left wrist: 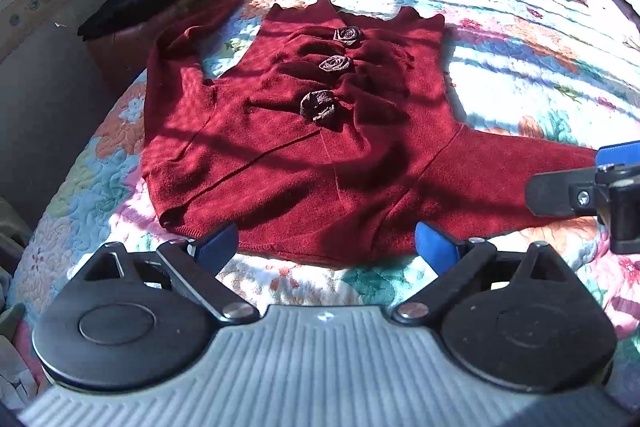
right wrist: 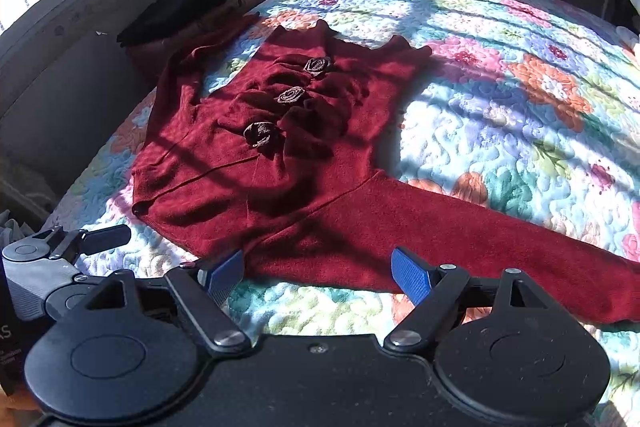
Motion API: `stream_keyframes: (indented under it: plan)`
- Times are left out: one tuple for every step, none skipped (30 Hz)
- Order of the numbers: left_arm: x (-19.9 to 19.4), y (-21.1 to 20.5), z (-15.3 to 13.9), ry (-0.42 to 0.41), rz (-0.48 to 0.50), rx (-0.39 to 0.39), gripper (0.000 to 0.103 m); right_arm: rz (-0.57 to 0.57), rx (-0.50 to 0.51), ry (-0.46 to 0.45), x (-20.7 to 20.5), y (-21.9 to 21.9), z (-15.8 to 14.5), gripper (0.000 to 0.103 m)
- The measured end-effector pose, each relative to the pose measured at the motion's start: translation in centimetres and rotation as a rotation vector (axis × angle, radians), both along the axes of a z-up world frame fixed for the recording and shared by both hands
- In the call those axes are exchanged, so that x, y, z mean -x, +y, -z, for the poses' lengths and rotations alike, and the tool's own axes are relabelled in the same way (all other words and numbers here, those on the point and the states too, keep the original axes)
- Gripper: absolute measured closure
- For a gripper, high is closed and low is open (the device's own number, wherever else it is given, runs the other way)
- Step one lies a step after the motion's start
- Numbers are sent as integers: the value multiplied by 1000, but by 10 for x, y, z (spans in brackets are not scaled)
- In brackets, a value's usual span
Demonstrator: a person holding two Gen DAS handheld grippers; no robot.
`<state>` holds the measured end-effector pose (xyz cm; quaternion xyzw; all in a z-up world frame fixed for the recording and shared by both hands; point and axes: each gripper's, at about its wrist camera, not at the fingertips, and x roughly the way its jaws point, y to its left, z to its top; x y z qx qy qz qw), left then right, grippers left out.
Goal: Fold clothes
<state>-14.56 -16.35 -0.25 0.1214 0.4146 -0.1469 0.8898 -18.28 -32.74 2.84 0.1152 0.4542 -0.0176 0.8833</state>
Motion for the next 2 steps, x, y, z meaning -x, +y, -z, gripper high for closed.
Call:
stream_keyframes:
  plan:
    - [0, 1, -1, 5, 2, 10, 5, 1, 3, 2, 0, 0, 1, 18]
    - [-1, 2, -1, 14, 6, 21, 5, 4, 3, 5, 0, -1, 1, 18]
